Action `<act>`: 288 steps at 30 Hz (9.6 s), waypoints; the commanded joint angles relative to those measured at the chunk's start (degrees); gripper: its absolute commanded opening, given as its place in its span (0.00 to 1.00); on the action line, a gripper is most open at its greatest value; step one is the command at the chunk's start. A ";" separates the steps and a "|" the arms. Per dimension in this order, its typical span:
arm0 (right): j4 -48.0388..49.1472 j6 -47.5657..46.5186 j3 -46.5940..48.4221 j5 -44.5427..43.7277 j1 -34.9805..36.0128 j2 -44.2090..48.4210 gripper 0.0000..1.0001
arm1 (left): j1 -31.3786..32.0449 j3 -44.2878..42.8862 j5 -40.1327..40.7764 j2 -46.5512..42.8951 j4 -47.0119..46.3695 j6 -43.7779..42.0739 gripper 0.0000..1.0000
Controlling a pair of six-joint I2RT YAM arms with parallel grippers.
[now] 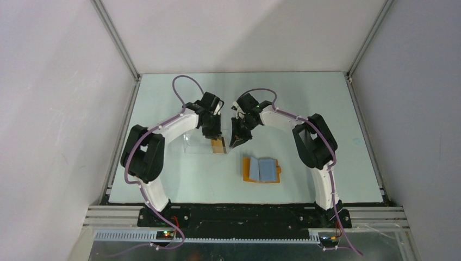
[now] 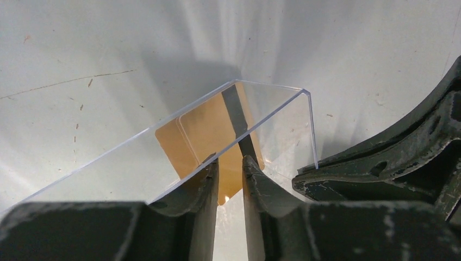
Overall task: Put the credit cards into the card holder
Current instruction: Pick up the credit card from the storage box, then insert the credit card into the card holder.
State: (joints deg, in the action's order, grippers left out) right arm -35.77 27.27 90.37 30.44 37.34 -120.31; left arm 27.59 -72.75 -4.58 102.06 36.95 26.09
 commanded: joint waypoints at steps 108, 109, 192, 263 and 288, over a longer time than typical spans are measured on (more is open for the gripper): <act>-1.32 -1.35 4.00 3.04 -0.06 -0.01 0.00 | 3.24 0.38 -2.58 1.37 -2.37 4.60 0.45; -1.32 -1.34 4.01 3.05 -0.01 0.03 0.00 | 3.23 0.43 -2.77 1.34 -2.35 4.59 0.46; 25.95 13.72 -26.71 24.65 -8.11 42.46 0.00 | 0.14 33.33 -27.81 -45.16 -50.16 36.03 0.63; 41.65 12.04 -66.89 4.06 -10.15 33.89 0.00 | 18.65 26.49 -2.57 -8.73 -22.89 28.99 0.10; 38.14 7.85 -61.66 9.68 -8.73 22.59 0.00 | 18.60 23.51 -4.18 -3.62 -20.79 26.38 0.08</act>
State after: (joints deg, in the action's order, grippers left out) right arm 11.79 39.29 28.71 44.80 26.74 -94.52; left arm 46.30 -48.88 -9.82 96.16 14.39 53.65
